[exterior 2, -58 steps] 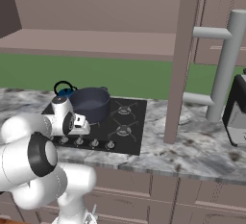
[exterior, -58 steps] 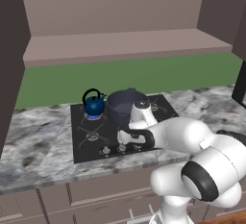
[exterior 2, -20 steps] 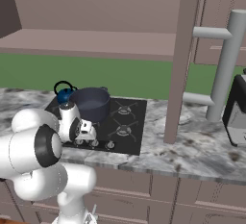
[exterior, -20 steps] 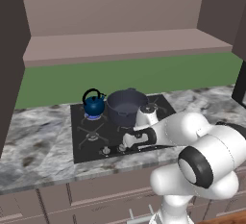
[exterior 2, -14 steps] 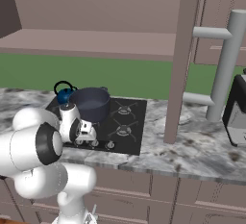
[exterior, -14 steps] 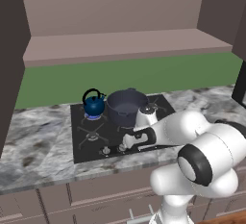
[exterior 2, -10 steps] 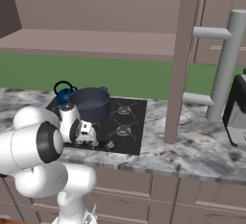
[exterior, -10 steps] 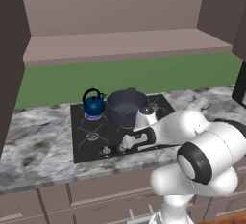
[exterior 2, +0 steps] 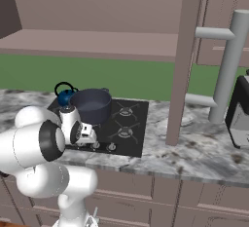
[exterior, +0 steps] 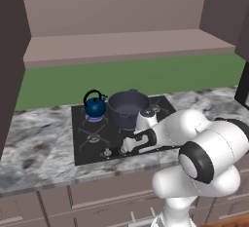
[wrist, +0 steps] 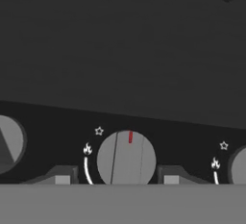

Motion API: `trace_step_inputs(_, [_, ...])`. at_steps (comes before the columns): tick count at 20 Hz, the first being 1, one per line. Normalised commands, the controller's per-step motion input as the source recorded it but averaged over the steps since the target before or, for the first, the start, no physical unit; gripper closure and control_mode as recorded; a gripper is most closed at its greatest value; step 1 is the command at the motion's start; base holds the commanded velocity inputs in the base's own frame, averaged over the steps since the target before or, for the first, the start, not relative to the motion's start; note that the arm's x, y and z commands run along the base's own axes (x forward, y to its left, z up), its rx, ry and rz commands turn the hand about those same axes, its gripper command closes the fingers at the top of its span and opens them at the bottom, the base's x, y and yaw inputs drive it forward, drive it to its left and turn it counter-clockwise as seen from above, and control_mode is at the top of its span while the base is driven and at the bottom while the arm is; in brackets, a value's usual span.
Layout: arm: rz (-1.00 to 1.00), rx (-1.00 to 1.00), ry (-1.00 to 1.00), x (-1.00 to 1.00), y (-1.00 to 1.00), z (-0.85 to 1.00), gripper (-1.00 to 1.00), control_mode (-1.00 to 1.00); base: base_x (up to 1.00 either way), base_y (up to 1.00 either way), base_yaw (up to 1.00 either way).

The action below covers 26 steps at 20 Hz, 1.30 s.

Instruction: Pick the kettle from the cabinet and place it on a stove burner. Then pick the pot from the counter and place it on another stove burner. Finally, turn both burners on.

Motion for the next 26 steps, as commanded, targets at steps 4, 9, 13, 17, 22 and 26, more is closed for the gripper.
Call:
trace_step_inputs(4, [0.02,0.00,0.00,0.00,0.00,-0.07,1.00,-1.00,0.00,0.00,0.00])
trace_step_inputs(9, [0.02,0.00,0.00,0.00,0.00,-0.09,1.00,-1.00,0.00,0.00,0.00])
trace_step_inputs(13, [0.06,0.00,0.00,0.00,0.00,-0.11,1.00,-1.00,0.00,0.00,0.00])
trace_step_inputs(17, [0.15,0.00,-0.01,0.00,0.00,-0.19,1.00,-1.00,0.00,0.00,0.00])
trace_step_inputs(22, [0.18,0.00,-0.02,0.00,0.00,-0.22,1.00,-1.00,0.00,0.00,0.00])
trace_step_inputs(26, [0.19,0.00,-0.01,0.00,0.04,-0.29,1.00,-1.00,0.00,0.00,0.00])
